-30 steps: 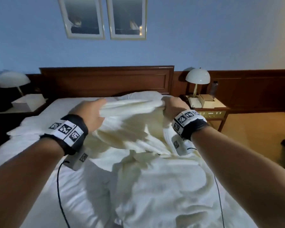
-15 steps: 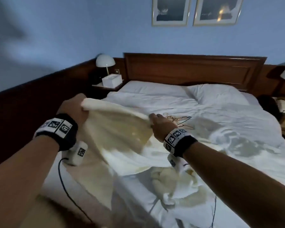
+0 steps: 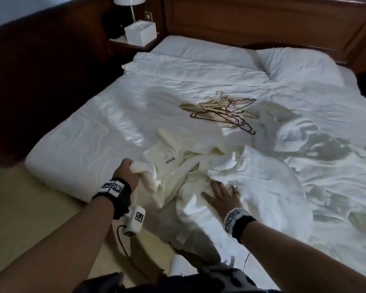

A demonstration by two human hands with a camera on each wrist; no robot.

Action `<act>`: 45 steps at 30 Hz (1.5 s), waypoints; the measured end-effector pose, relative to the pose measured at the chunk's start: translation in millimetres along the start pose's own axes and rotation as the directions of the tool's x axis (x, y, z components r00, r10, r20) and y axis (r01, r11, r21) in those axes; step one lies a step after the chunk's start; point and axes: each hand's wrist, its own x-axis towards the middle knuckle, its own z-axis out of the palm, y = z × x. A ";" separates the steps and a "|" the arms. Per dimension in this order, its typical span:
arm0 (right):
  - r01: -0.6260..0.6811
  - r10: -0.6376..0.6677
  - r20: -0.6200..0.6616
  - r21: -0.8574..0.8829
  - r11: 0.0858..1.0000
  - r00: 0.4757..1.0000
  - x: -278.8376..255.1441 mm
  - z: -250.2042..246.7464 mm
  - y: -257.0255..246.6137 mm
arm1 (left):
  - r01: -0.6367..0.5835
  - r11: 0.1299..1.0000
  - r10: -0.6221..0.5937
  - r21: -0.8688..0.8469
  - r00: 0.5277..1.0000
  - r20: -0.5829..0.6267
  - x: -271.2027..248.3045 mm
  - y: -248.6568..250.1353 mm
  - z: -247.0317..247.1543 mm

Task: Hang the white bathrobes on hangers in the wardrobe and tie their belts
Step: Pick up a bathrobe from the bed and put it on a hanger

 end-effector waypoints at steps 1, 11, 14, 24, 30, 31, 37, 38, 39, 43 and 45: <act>-0.008 0.008 -0.010 -0.002 1.000 1.000 4.7 1.9 6.0 | -0.001 1.000 0.001 -0.002 1.000 0.000 3.7 8.6 4.7; 0.059 -0.059 -0.078 -0.009 0.998 0.995 42.1 -6.2 73.0 | -0.035 0.984 0.075 0.176 0.972 -0.223 74.4 103.0 7.2; 0.035 -0.033 -0.076 0.023 0.999 0.997 46.8 -14.1 86.1 | -0.011 0.839 0.177 0.543 0.951 -0.253 88.5 110.5 4.5; -0.060 0.063 -0.009 0.186 0.981 0.998 73.7 -12.7 85.6 | -0.668 0.560 0.134 0.489 0.656 0.743 44.4 66.0 167.7; -0.171 0.172 0.016 0.220 0.960 0.985 91.5 -0.6 75.2 | -0.560 0.653 0.065 0.509 0.712 0.699 54.6 51.9 216.3; -0.212 0.216 0.003 0.222 0.952 0.976 96.7 -4.3 70.1 | -0.550 0.680 0.072 0.485 0.708 0.702 57.9 54.2 217.6; -0.242 0.266 -0.029 0.327 0.913 0.964 93.1 -36.5 86.0 | -0.381 0.857 0.091 0.348 0.775 0.625 57.4 84.7 208.0; -0.251 0.280 -0.032 0.353 0.901 0.960 83.4 -44.4 101.7 | -0.364 0.877 0.118 0.315 0.796 0.594 55.9 99.4 208.0; -0.270 0.309 -0.048 0.375 0.887 0.950 72.4 -52.7 115.5 | -0.360 0.894 0.157 0.268 0.809 0.566 53.3 116.1 206.9; -0.358 0.485 -0.178 0.472 0.806 0.856 25.0 -91.8 186.2 | -0.407 0.913 0.344 0.030 0.807 0.480 40.0 213.7 213.9; -0.398 0.582 -0.205 0.553 0.732 0.787 -7.3 -109.9 227.5 | -0.479 0.875 0.454 -0.069 0.764 0.458 28.3 273.2 222.4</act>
